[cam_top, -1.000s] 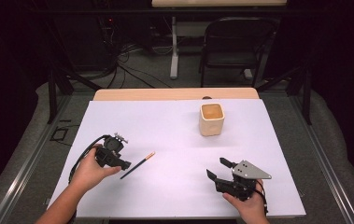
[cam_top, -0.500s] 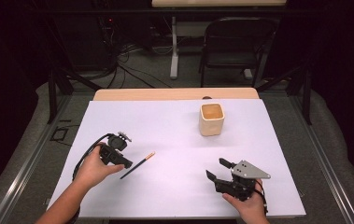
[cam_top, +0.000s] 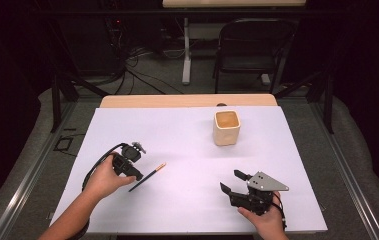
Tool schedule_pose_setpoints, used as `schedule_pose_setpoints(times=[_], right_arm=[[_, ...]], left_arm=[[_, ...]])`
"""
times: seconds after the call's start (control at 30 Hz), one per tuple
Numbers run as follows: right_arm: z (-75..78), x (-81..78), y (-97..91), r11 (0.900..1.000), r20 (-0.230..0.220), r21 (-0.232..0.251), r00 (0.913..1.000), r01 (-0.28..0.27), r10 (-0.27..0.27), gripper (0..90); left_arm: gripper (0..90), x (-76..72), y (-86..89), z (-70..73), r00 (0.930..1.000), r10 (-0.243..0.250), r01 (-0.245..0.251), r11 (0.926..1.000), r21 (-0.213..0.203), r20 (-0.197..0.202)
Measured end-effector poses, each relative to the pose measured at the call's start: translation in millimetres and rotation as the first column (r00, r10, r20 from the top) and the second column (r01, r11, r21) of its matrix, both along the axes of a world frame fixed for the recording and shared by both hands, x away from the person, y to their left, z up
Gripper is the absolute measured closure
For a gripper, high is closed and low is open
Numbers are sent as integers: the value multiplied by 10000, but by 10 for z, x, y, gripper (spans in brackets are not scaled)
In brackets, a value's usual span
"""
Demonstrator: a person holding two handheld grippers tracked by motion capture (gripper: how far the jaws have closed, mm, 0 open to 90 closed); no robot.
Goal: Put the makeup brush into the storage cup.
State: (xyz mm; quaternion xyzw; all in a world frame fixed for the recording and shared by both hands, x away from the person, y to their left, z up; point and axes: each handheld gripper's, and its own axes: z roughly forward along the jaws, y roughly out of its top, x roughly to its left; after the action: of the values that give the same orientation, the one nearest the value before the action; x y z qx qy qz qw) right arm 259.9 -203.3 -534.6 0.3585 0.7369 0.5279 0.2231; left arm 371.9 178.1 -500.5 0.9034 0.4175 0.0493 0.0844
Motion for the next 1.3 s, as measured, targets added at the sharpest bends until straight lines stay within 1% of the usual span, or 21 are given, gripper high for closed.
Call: schedule_pose_setpoints(times=[0.17,0.3,0.33,0.43,0.67,0.8,0.83,1.03,1.07,1.3], right_arm=[[0,0,-1,10000,-9,27,10000,16,-16,325],[-1,2,-1,10000,-32,23,10000,-2,2,325],[-2,2,-1,10000,-37,24,10000,-9,9,325],[-2,3,0,10000,-62,27,10000,-4,4,325],[-5,4,0,10000,-62,5,10000,-42,42,325],[-7,5,2,10000,-88,8,9999,-56,56,325],[-7,4,4,10000,-104,18,9999,-56,56,325],[-8,4,4,10000,-102,-10,9999,-69,69,325],[-8,3,4,10000,-114,-6,9999,-70,70,326],[-11,7,3,10000,-108,-9,9999,-83,83,325]], left_arm=[[582,9,-52,-10,9997,-162,167,9995,274,-170],[582,13,-94,-15,9993,-251,261,9991,336,-294],[582,15,-104,-14,9991,-293,306,9987,410,-320],[584,19,-131,-19,9982,-337,361,9982,475,-496],[629,21,-180,-56,9957,-451,511,9961,722,-812],[660,21,-198,-79,9952,-475,542,9956,769,-859],[665,19,-205,-78,9951,-476,551,9947,868,-862],[690,19,-221,-96,9951,-525,599,9943,882,-840],[700,21,-220,-100,9946,-533,608,9947,827,-896],[739,25,-233,-133,9924,-620,722,9928,951,-1059]])
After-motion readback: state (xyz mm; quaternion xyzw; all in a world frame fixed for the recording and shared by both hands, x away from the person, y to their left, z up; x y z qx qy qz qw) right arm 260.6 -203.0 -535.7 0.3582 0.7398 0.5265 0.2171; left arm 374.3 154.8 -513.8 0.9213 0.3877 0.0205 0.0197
